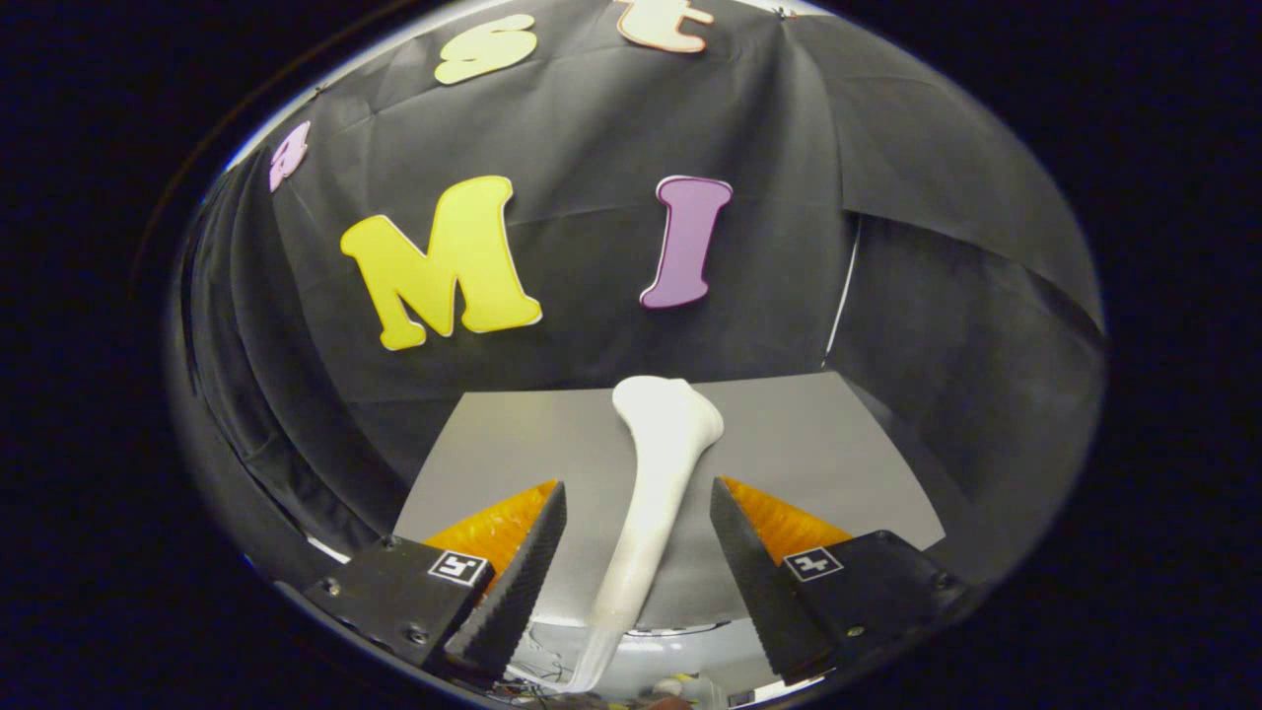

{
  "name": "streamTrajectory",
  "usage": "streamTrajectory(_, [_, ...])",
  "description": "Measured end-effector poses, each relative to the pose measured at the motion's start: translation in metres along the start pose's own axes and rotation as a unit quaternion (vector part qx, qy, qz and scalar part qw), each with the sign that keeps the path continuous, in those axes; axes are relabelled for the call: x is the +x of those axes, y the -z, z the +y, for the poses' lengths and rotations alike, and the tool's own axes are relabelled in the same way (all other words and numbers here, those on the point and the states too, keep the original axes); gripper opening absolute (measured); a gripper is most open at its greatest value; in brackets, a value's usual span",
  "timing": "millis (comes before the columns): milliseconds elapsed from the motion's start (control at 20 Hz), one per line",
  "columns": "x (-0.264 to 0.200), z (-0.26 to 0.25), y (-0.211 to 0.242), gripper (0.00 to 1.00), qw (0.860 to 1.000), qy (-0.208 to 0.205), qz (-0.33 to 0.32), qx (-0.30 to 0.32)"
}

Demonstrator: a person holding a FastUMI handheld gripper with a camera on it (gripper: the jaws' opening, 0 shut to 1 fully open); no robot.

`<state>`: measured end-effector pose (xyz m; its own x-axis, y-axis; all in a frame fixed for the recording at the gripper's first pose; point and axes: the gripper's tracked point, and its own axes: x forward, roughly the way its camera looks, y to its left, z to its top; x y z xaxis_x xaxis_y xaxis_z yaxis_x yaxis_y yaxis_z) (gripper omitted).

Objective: Iron the clothes twice with a garment steamer, once on the left side and once on the right side.

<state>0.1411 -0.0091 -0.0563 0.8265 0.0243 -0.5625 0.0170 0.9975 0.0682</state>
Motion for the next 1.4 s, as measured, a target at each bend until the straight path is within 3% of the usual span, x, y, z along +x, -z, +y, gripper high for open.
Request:
streamTrajectory(450, [0.036,-0.001,0.019,0.92,0.996,0.017,0.09,0.01])
streamTrajectory(600, [0.054,0.002,0.036,0.81,0.99,0.01,0.135,0.038])
streamTrajectory(800, [0.065,-0.004,0.049,0.75,0.985,0.022,0.161,0.053])
streamTrajectory(950, [0.067,-0.006,0.063,0.68,0.983,0.033,0.171,0.062])
streamTrajectory(1100, [0.065,-0.007,0.066,0.54,0.982,0.051,0.172,0.053])
streamTrajectory(1400, [0.065,-0.007,0.067,0.42,0.983,0.059,0.16,0.072])
